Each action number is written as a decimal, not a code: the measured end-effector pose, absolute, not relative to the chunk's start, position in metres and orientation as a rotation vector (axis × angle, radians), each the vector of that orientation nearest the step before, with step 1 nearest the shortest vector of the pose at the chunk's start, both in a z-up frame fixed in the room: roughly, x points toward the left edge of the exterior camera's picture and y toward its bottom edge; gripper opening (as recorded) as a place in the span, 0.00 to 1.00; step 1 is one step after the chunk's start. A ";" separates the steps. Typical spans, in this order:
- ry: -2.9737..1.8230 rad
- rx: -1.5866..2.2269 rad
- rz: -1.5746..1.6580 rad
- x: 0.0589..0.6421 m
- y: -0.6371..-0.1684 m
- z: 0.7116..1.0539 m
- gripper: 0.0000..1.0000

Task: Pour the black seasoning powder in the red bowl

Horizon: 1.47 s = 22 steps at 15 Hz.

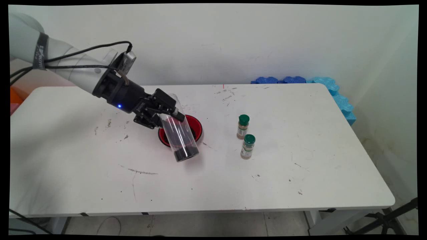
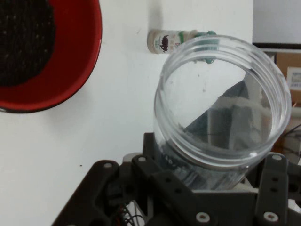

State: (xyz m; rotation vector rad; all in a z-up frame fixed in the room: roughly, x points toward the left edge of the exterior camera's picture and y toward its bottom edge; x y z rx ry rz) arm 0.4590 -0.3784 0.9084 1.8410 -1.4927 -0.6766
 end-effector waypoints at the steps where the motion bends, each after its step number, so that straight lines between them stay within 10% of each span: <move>1: -1.461 1.868 -0.692 0.459 -0.379 0.906 0.00; 22: -1.283 2.001 -0.728 0.468 -0.397 0.889 0.00</move>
